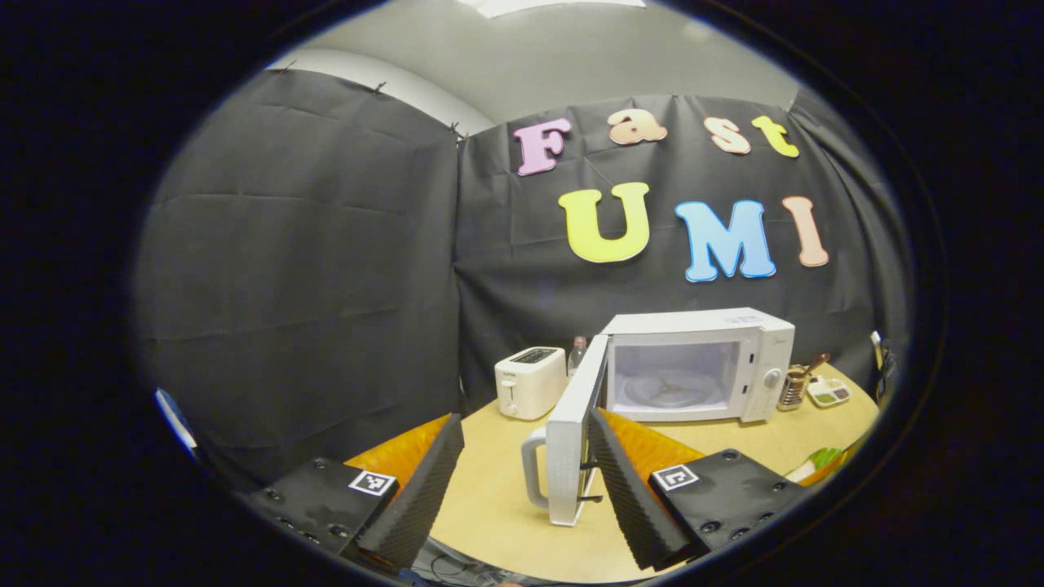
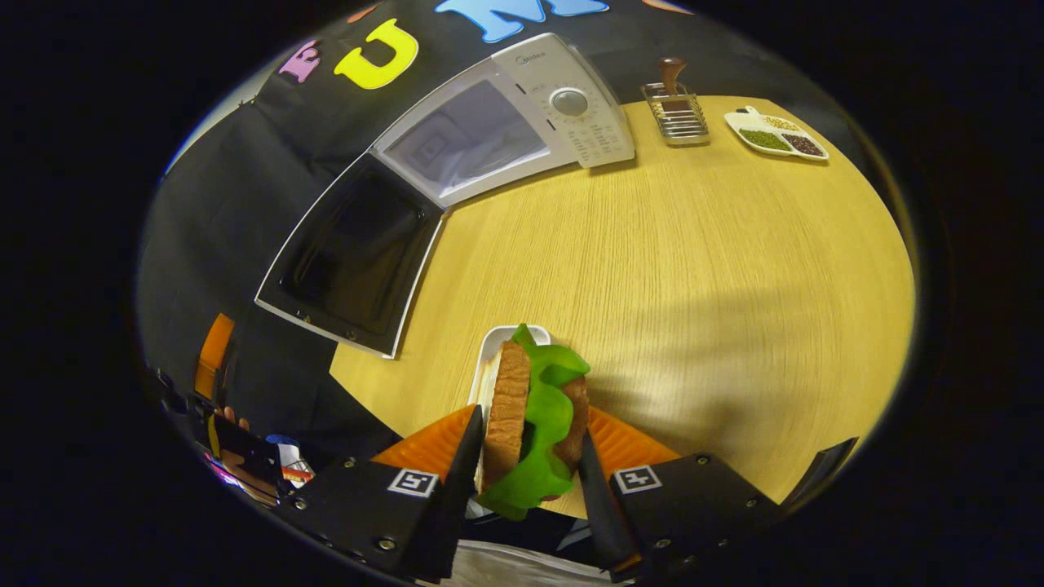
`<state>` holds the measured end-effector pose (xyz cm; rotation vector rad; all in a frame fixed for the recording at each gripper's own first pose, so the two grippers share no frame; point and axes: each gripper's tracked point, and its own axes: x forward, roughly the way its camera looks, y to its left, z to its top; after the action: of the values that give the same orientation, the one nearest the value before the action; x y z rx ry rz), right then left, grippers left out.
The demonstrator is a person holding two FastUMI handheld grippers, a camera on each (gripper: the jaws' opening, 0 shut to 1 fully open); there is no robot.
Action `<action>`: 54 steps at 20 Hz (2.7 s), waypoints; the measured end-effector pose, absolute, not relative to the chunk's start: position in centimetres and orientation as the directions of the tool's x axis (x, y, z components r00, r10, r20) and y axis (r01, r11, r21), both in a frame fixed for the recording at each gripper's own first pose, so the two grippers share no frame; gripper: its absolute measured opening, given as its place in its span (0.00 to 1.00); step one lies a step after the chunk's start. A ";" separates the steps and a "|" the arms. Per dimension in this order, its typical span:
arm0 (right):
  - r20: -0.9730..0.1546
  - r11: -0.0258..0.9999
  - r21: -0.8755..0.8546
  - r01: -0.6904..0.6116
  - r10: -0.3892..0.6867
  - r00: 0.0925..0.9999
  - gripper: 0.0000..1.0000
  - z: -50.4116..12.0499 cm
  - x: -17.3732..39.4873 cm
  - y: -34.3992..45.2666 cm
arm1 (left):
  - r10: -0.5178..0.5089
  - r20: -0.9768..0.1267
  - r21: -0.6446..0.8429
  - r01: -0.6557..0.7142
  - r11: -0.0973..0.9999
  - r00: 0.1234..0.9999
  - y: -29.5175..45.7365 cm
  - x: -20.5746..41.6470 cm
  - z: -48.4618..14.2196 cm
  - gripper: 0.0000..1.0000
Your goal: Open the microwave oven with the left hand, put the food in, and close the microwave oven.
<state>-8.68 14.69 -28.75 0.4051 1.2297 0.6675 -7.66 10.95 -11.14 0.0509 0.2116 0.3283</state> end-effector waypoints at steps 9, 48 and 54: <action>-0.704 0.733 0.633 -0.251 0.679 0.208 0.31 -25.9 -6.8 15.9 | 0.305 -0.151 0.084 -0.295 0.952 0.940 10.7 -4.0 -9.1 0.99; -0.358 0.747 0.662 -0.058 0.383 0.851 0.34 -27.7 29.0 39.9 | 0.191 -0.109 0.108 -0.180 0.978 0.975 32.5 9.0 -6.9 0.99; -0.379 0.836 0.549 -0.024 0.275 0.884 0.54 -29.0 30.9 38.3 | 0.224 -0.121 0.121 -0.209 0.970 0.967 33.4 8.1 -7.1 0.99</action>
<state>30.91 38.33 -29.05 0.5634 0.4658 0.1644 8.11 33.43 -7.13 0.1076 0.1348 0.2195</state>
